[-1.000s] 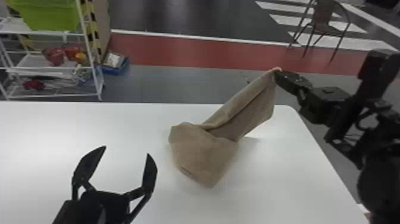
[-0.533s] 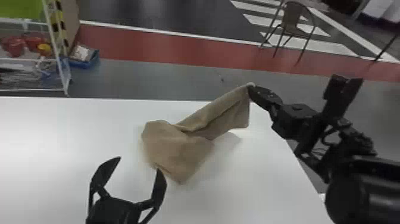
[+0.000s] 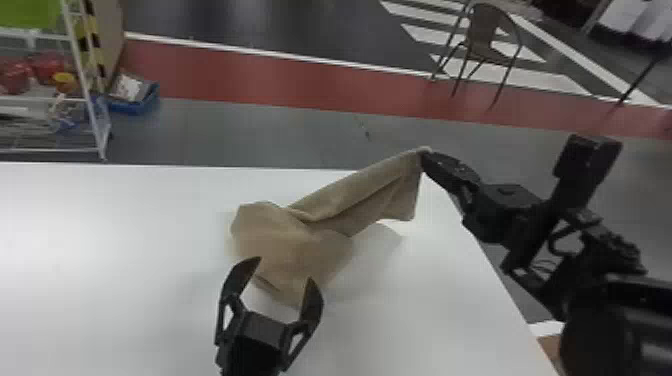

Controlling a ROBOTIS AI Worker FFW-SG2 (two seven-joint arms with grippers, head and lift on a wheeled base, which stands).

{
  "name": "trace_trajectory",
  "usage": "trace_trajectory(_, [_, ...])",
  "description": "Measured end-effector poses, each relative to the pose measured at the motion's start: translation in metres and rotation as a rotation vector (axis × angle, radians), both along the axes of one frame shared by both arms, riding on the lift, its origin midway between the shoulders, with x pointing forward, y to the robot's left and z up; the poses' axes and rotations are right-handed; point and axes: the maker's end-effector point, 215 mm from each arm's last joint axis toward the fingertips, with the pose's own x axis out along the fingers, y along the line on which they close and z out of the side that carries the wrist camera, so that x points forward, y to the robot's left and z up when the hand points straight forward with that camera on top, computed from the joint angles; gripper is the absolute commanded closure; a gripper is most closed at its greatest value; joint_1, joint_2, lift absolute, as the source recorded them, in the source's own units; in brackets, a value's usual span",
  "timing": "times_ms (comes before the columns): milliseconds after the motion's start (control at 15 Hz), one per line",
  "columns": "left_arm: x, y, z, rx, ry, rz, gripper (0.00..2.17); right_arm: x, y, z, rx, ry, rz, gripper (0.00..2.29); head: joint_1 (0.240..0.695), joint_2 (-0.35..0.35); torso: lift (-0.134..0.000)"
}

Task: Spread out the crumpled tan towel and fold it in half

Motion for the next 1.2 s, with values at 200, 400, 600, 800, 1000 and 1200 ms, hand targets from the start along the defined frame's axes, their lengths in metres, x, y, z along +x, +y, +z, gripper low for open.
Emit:
trace_trajectory(200, [0.000, -0.018, -0.002, 0.005, 0.008, -0.022, 0.33, 0.001, 0.004, 0.001, 0.002, -0.003, 0.008, 1.54, 0.695, -0.350, -0.122])
trace_trajectory(400, [0.001, -0.037, -0.008, 0.008, 0.021, -0.032, 0.33, 0.002, 0.010, 0.000, 0.004, 0.000, 0.020, 1.54, 0.695, -0.350, -0.122])
trace_trajectory(600, [0.008, -0.043, -0.020, 0.040, 0.026, -0.043, 0.33, 0.001, 0.011, -0.001, 0.004, 0.003, 0.023, 1.54, 0.695, -0.350, -0.122])
trace_trajectory(800, [0.022, -0.039, -0.036, 0.081, 0.033, -0.044, 0.37, -0.002, 0.011, -0.005, 0.002, 0.007, 0.027, 1.54, 0.695, -0.350, -0.122])
trace_trajectory(1000, [0.034, -0.033, -0.043, 0.108, 0.032, -0.030, 1.23, -0.004, 0.008, -0.005, 0.007, 0.006, 0.025, 1.54, 0.695, -0.350, -0.122])
trace_trajectory(1200, [0.038, -0.029, -0.036, 0.108, 0.013, -0.005, 1.73, -0.005, 0.006, -0.002, 0.011, -0.001, 0.024, 1.54, 0.695, -0.350, -0.122])
